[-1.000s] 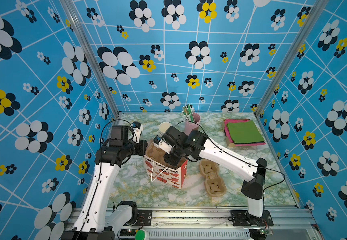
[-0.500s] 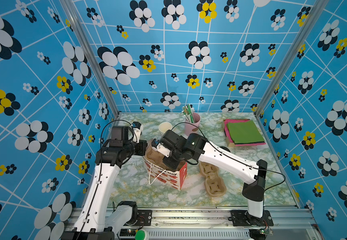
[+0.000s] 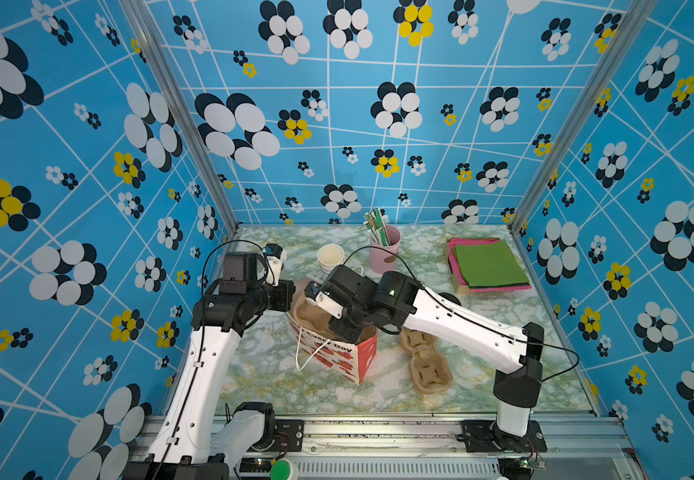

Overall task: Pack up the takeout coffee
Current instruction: 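Push the tan carrier down to the bag bottom with the right gripper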

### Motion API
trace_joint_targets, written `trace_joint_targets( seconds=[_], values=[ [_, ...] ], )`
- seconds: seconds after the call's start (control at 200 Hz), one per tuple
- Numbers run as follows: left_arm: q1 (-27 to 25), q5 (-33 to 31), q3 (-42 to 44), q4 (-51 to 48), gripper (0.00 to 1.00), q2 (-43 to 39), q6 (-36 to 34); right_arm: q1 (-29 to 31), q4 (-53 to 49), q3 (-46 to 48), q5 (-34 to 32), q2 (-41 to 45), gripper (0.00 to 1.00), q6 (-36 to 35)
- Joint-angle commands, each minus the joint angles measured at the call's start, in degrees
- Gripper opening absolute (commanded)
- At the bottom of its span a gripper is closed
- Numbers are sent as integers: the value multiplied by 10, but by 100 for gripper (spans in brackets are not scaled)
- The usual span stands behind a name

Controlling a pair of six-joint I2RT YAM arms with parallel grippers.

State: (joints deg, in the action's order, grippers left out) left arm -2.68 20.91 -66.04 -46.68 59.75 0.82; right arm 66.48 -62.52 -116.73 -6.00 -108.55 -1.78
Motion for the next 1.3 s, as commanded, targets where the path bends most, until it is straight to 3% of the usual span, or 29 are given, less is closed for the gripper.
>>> trace_joint_targets(
  seconds=[0.0,0.36,1.294],
  values=[
    [5,-9,8,11,0,-10,-10,5,-51,-18,-18,-22,32,-9],
    [4,9,11,22,0,-24,-11,3,-115,-86,-18,-92,33,7],
    [4,14,16,32,0,-34,-11,-43,-177,-214,87,-260,34,62]
  ],
)
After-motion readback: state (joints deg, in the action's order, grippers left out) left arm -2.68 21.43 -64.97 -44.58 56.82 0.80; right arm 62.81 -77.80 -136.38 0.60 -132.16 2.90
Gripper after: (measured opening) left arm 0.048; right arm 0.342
